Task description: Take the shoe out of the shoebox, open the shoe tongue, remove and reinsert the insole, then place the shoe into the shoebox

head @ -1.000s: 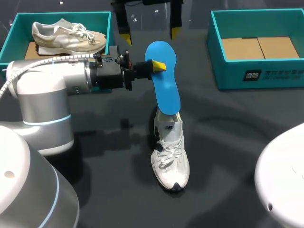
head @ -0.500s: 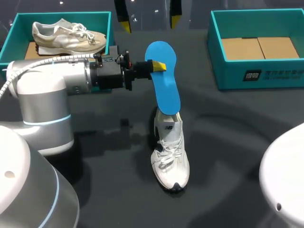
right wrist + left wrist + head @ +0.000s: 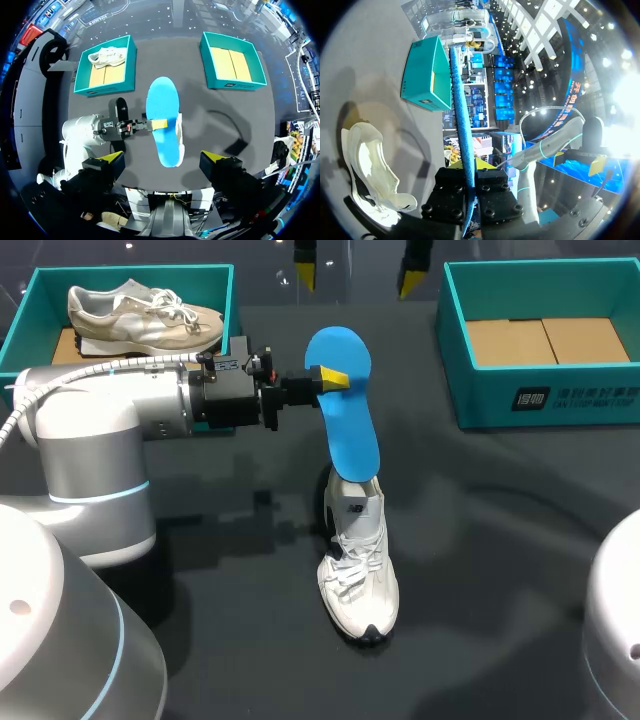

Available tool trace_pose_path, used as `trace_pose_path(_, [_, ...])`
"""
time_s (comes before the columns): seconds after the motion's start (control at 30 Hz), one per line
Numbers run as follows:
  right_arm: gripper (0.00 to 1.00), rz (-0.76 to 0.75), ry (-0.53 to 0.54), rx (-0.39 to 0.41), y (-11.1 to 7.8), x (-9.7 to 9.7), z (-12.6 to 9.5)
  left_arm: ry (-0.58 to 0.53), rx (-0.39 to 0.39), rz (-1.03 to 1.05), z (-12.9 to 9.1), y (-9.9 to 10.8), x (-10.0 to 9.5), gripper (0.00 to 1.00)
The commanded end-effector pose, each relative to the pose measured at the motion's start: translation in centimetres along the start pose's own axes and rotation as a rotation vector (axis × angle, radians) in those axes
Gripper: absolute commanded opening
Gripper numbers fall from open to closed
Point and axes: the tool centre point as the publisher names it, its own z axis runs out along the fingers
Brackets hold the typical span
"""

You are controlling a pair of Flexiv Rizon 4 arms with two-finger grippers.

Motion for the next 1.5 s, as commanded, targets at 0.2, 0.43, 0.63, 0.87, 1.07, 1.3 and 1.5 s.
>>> trace_pose_path(0.2, [1.00,0.044,0.472,-0.024,-0.2,-2.7,0.6,0.002,0.003,0.000,0.1,0.0,-0.1,0.00])
trace_pose_path(0.43, [1.00,0.041,0.589,-0.040,0.2,-3.7,1.2,0.002,0.003,0.000,0.1,0.0,-0.1,0.00])
trace_pose_path(0.63, [1.00,0.049,0.685,-0.033,0.3,-4.4,2.3,0.002,0.003,0.000,0.1,0.0,-0.1,0.00])
trace_pose_path(0.87, [1.00,0.059,0.795,-0.026,0.2,-5.4,3.2,0.002,0.003,0.000,0.1,0.0,-0.1,0.00])
trace_pose_path(1.07, [1.00,0.064,0.877,-0.013,0.6,-5.9,4.3,0.002,0.003,0.000,0.1,0.0,-0.1,0.00])
trace_pose_path(1.3, [1.00,0.048,0.991,-0.048,0.0,-6.3,6.4,0.002,0.003,0.000,0.1,0.0,-0.1,0.00])
trace_pose_path(1.5, [1.00,0.055,1.070,-0.048,-0.1,-6.4,7.8,0.002,0.003,0.000,0.1,0.0,-0.1,0.00])
